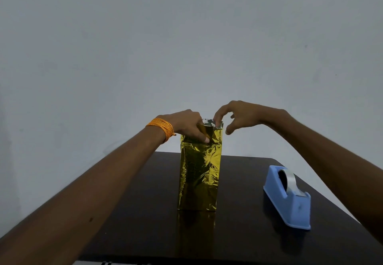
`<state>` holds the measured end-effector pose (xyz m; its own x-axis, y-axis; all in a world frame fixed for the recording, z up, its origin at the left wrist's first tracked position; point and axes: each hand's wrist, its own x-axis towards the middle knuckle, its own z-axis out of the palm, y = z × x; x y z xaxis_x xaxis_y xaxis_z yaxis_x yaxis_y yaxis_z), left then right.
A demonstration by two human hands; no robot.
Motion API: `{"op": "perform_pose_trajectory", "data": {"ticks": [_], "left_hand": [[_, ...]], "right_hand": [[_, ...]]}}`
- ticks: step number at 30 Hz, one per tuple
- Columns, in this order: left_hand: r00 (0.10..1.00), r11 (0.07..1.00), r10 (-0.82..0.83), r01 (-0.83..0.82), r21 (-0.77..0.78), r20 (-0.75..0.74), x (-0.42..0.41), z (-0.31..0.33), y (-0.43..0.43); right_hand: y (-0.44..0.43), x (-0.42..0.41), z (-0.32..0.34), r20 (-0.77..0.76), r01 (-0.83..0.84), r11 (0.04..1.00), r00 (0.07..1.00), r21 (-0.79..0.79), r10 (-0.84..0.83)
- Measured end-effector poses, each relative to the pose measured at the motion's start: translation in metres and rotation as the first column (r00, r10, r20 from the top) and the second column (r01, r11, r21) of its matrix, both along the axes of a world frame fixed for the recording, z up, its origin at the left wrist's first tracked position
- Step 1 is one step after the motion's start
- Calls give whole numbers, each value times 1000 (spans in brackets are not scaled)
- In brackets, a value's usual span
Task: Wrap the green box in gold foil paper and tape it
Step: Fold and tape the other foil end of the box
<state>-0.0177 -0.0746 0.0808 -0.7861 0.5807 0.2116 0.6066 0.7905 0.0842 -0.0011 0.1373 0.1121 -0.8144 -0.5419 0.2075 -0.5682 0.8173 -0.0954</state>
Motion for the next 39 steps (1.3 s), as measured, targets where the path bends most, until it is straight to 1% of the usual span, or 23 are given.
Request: {"op": "perform_pose_trajectory", "data": {"ticks": [1, 3, 5, 9, 11, 13, 15, 17, 19, 21, 22, 23, 26, 28, 30, 32, 35, 37, 39], "left_hand": [[1000, 1000, 2, -2, 4, -1, 1, 0, 0], [1000, 1000, 4, -4, -2, 3, 3, 1, -1], [1000, 1000, -3, 3, -19, 4, 5, 2, 0], [1000, 998, 5, -5, -64, 2, 6, 4, 0], [1000, 997, 0, 0, -83, 7, 9, 6, 0], [1000, 997, 0, 0, -79, -1, 9, 8, 0], [1000, 1000, -13, 13, -21, -1, 8, 9, 0], [999, 998, -45, 44, 55, 20, 6, 8, -2], [996, 992, -81, 76, 101, 43, 6, 7, -4], [993, 988, -107, 100, 118, 49, 6, 6, -5], [993, 988, -108, 102, 114, 42, 6, 5, -4], [994, 989, -102, 98, 108, 32, 6, 5, -4], [996, 991, -83, 80, 103, 19, 8, 3, 0], [997, 996, -68, 66, 65, 22, 9, 3, 4], [999, 999, -41, 41, 19, -4, 10, 3, 7], [1000, 1000, -14, 15, 5, -25, 11, 3, 7], [1000, 1000, -2, 1, -13, -22, 13, 4, 7], [1000, 1000, -3, 3, -9, -20, 12, 3, 6], [1000, 1000, -8, 8, 5, -17, 13, 4, 6]], "right_hand": [[2, -1, -4, -47, 4, 1000, 999, 6, -3], [7, -1, -8, -140, -28, 999, 990, -45, 22], [12, 0, -7, -159, -53, 994, 987, -91, 37], [21, -1, -4, -120, -56, 985, 992, -161, 37], [23, -1, -8, -68, -50, 967, 997, -249, 34], [22, 0, -14, -22, -40, 929, 999, -369, 34], [20, 2, -19, -3, -35, 868, 999, -495, 39], [18, 2, -22, 11, -10, 829, 1000, -558, 19], [15, 0, -24, -9, 24, 803, 999, -596, -37], [13, -2, -24, -21, 83, 754, 992, -651, -128], [11, -3, -24, -5, 130, 748, 984, -651, -176], [8, -4, -23, 24, 185, 764, 976, -618, -217], [-9, -5, -25, 120, 337, 826, 940, -453, -318], [-20, -7, -25, 90, 361, 829, 929, -427, -358], [-26, -10, -22, 6, 362, 817, 915, -449, -403], [-26, -14, -18, -78, 342, 790, 896, -509, -438], [-20, -19, -15, -162, 247, 690, 868, -680, -469], [-14, -16, -15, -115, 233, 637, 883, -735, -456], [-10, -10, -18, 13, 311, 650, 907, -693, -421]]}}
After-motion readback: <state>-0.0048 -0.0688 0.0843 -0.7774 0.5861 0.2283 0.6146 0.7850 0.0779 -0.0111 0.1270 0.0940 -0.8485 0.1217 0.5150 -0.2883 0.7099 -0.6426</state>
